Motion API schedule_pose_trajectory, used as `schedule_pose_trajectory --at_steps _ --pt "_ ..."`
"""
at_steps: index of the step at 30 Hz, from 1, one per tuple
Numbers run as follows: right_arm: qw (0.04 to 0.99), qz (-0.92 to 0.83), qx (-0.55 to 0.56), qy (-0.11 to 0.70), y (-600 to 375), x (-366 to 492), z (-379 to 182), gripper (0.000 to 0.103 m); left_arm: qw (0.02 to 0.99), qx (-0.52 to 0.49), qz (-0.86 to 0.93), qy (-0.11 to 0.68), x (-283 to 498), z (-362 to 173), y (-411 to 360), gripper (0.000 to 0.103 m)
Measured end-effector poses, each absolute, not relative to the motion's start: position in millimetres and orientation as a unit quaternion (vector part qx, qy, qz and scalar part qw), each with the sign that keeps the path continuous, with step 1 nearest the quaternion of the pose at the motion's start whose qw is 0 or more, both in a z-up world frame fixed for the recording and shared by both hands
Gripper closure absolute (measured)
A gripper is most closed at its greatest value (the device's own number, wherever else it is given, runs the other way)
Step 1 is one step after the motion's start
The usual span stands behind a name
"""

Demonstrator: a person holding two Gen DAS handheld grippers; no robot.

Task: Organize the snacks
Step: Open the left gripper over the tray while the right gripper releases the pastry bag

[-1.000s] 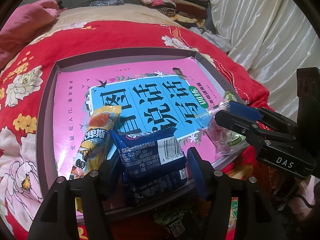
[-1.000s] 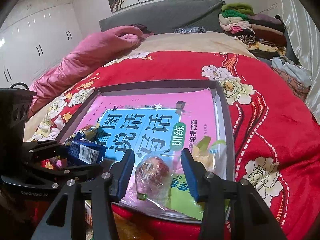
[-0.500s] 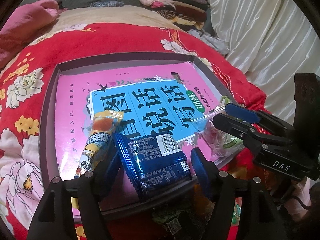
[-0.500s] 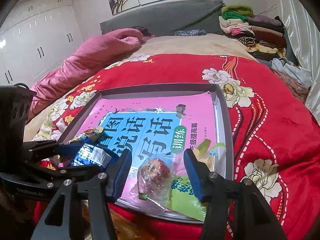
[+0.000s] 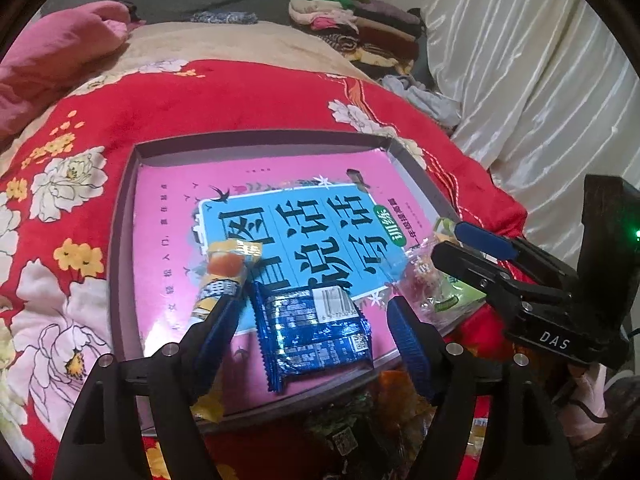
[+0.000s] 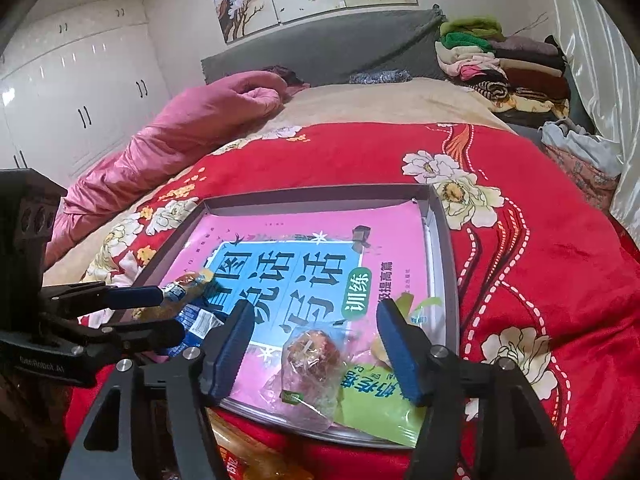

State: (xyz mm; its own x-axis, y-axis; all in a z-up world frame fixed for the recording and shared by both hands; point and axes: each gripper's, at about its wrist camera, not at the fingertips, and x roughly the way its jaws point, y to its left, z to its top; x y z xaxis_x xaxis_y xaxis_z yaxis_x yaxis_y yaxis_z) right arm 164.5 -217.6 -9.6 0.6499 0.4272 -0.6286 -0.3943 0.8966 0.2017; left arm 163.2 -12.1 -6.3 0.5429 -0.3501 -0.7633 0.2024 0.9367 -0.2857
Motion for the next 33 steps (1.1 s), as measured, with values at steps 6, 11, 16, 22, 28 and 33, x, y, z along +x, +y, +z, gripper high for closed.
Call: schedule_pose_trajectory --at_steps 6,11,16,22,28,33 --pt "0.911 0.235 0.019 0.338 -215 159 -3 0.035 0.883 -0.084 -0.14 0.44 159 1 -3 0.024" --pt "0.912 0.24 0.016 0.331 -213 157 0 0.034 0.886 -0.086 -0.139 0.434 156 5 -1 0.024" --pt "0.915 0.242 0.012 0.323 -213 155 3 0.032 0.891 -0.082 -0.135 0.426 152 11 1 0.024" --pt "0.917 0.245 0.01 0.315 -213 152 7 0.029 0.893 -0.085 -0.131 0.423 149 15 6 0.024" --pt "0.917 0.249 0.004 0.311 -211 148 8 0.029 0.892 -0.091 -0.126 0.425 144 16 11 0.024" --pt "0.918 0.251 -0.002 0.307 -209 144 11 0.029 0.891 -0.092 -0.124 0.426 138 15 12 0.024"
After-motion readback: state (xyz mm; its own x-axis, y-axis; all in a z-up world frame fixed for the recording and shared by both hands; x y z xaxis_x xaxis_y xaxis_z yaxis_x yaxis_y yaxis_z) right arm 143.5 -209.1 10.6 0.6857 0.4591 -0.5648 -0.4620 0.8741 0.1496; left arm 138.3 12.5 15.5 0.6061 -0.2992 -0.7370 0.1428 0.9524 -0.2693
